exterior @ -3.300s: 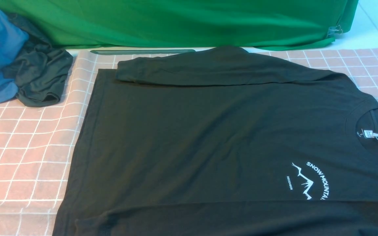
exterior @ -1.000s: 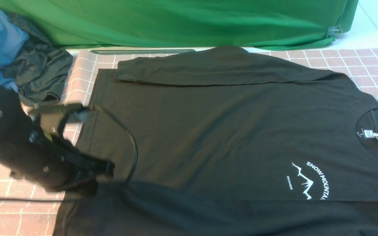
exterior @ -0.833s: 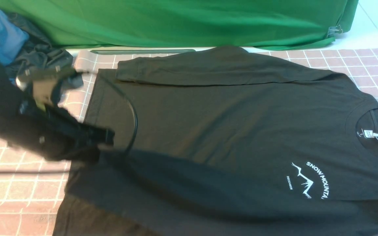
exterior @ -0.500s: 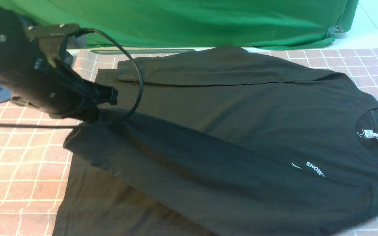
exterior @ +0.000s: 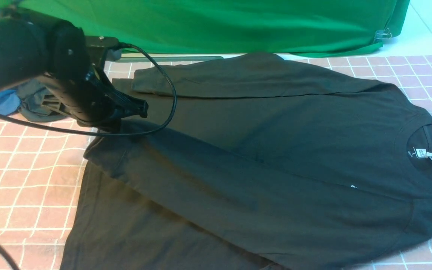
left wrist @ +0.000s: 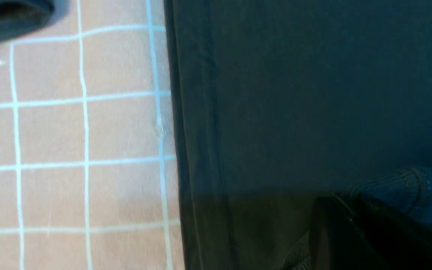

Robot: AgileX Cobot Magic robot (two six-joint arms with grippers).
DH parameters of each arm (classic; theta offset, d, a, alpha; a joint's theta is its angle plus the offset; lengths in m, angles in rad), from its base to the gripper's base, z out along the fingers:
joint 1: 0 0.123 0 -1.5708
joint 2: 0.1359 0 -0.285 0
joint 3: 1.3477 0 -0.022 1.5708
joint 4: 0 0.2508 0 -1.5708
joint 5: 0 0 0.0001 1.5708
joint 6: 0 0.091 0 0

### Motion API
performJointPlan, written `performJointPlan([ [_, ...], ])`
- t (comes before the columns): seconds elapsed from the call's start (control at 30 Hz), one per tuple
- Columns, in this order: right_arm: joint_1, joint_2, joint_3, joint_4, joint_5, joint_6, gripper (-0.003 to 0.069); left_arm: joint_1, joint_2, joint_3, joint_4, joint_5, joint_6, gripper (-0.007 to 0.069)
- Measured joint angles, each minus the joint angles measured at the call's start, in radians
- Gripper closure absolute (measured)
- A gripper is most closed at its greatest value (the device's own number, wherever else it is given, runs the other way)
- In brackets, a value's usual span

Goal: Fold a long-sleeved shirt over a pink coffee tablecloth.
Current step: 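Fold the left side of the black T-shirt inward over its body, then grab the top left corner of the dark shirt with the left gripper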

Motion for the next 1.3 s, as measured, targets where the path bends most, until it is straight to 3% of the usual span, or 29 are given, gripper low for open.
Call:
performJointPlan([
  [0.27,0.000,0.000,0.000,0.001,0.000,0.007,0.0614,0.000,0.085,0.000,0.106,-0.065,-0.018,0.0550],
  [0.37,0.000,0.000,0.000,0.001,0.000,0.007,0.0614,0.000,0.095,0.000,0.153,-0.112,-0.055,0.0479],
  [0.53,0.000,0.000,0.000,0.001,0.000,0.008,0.0609,0.000,0.097,-0.021,0.278,-0.216,-0.196,0.0292],
  [0.6,0.000,0.000,0.000,0.001,0.001,0.008,0.0608,0.004,0.099,-0.062,0.302,-0.242,-0.324,0.0248],
  [0.67,0.000,0.000,0.000,0.001,0.001,0.008,0.0608,0.013,0.106,-0.096,0.292,-0.245,-0.374,0.0246],
  [0.73,0.000,0.000,0.000,0.001,0.001,0.008,0.0607,0.047,0.144,-0.206,0.184,-0.229,-0.422,0.0253],
  [0.97,0.000,0.000,0.000,0.001,0.001,0.016,0.0602,0.132,0.340,-0.478,-0.146,-0.156,-0.243,0.0272],
  [1.1,0.000,0.000,0.000,0.001,0.001,0.020,0.0599,0.142,0.473,-0.600,-0.190,-0.136,-0.218,0.0272],
  [1.3,0.000,0.000,0.000,0.001,0.001,0.024,0.0594,0.142,0.604,-0.697,-0.157,-0.149,-0.214,0.0268],
])
